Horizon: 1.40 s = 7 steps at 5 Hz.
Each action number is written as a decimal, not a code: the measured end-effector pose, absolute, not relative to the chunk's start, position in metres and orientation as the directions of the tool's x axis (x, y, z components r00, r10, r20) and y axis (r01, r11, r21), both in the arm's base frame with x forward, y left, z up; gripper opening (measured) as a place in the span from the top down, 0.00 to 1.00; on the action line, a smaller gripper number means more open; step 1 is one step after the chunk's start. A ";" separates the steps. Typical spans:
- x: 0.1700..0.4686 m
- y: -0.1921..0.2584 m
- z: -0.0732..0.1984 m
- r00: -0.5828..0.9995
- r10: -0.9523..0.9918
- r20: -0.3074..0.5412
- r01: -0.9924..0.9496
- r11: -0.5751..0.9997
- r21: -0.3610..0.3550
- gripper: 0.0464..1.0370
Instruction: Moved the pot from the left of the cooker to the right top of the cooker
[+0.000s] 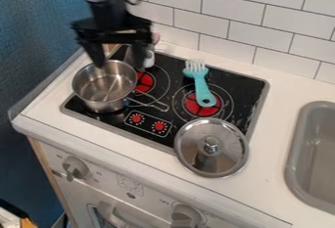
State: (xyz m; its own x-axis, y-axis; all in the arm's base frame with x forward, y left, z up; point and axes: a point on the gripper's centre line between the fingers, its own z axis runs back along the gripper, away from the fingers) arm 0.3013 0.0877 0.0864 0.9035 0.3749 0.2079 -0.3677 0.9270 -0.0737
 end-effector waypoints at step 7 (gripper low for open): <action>0.284 0.155 0.006 0.801 0.595 0.061 -0.595 0.803 -0.015 0.17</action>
State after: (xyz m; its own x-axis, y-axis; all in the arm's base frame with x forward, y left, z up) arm 0.2842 0.1547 0.0064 0.8013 0.5951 0.0614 -0.5954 0.8033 -0.0150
